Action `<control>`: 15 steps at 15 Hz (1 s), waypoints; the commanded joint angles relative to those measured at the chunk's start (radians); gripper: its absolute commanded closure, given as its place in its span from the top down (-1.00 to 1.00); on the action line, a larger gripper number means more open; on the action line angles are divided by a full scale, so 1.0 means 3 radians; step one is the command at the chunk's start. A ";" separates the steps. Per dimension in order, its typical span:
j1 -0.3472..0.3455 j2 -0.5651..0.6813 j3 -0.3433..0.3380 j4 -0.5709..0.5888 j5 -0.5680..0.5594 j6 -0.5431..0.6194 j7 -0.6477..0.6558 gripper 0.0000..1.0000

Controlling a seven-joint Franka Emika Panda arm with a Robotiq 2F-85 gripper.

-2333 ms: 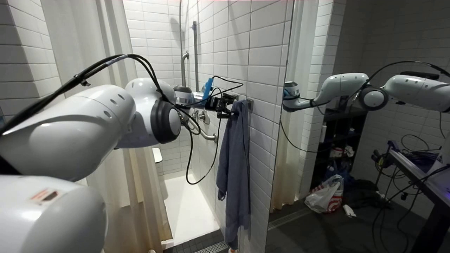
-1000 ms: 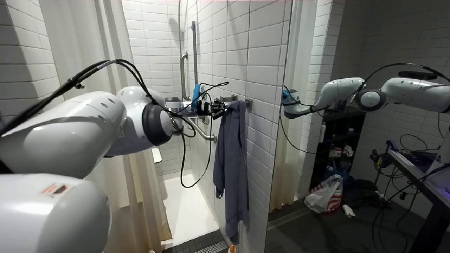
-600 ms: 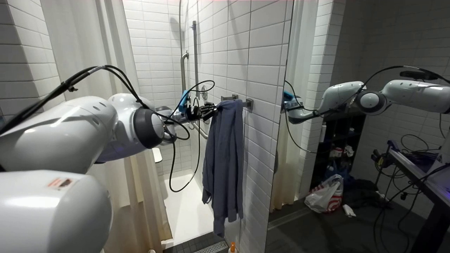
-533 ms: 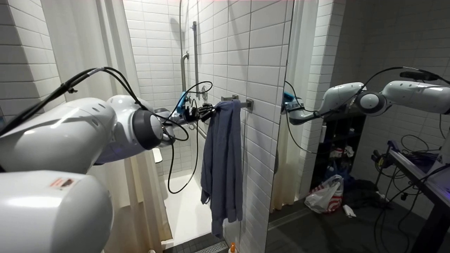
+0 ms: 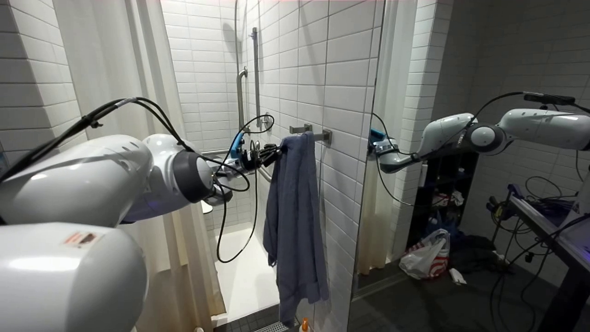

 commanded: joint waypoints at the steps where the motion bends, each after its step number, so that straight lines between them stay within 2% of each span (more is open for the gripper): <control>1: 0.0035 -0.0002 -0.0030 -0.0056 -0.0234 -0.0075 0.0041 -0.96; 9: 0.0613 0.0002 -0.0068 -0.0252 -0.0969 -0.0508 0.0486 -0.96; 11: 0.0732 0.0003 -0.0030 -0.0294 -0.1054 -0.0622 0.0548 -0.96; 15: 0.0823 0.0003 0.0001 -0.0327 -0.1084 -0.0742 0.0663 -0.96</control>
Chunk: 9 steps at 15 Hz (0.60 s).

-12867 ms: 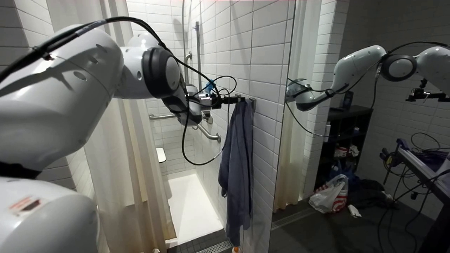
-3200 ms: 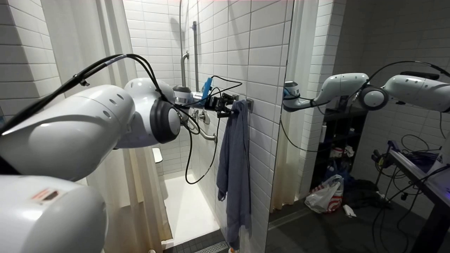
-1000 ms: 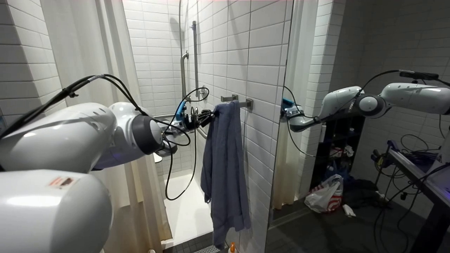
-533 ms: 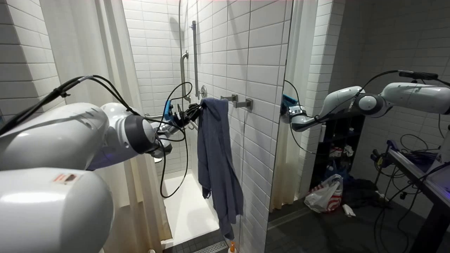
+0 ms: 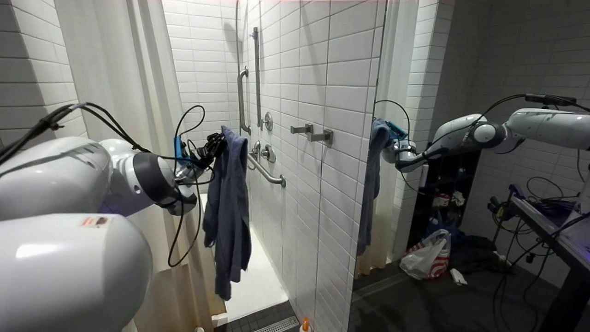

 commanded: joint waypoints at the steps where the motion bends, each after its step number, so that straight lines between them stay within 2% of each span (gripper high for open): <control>1: 0.0004 -0.0036 0.0007 -0.0047 -0.0087 -0.0094 0.0151 -0.96; 2: -0.0015 -0.0058 0.0023 -0.0061 -0.0069 -0.0077 0.0188 -0.42; 3: 0.0007 -0.0036 0.0054 -0.0073 -0.0048 -0.0060 0.0121 -0.81; 6: -0.0016 -0.0039 0.0054 -0.0073 -0.0049 -0.0060 0.0163 -0.44; 9: -0.0023 -0.0046 0.0054 -0.0073 -0.0054 -0.0060 0.0166 -0.41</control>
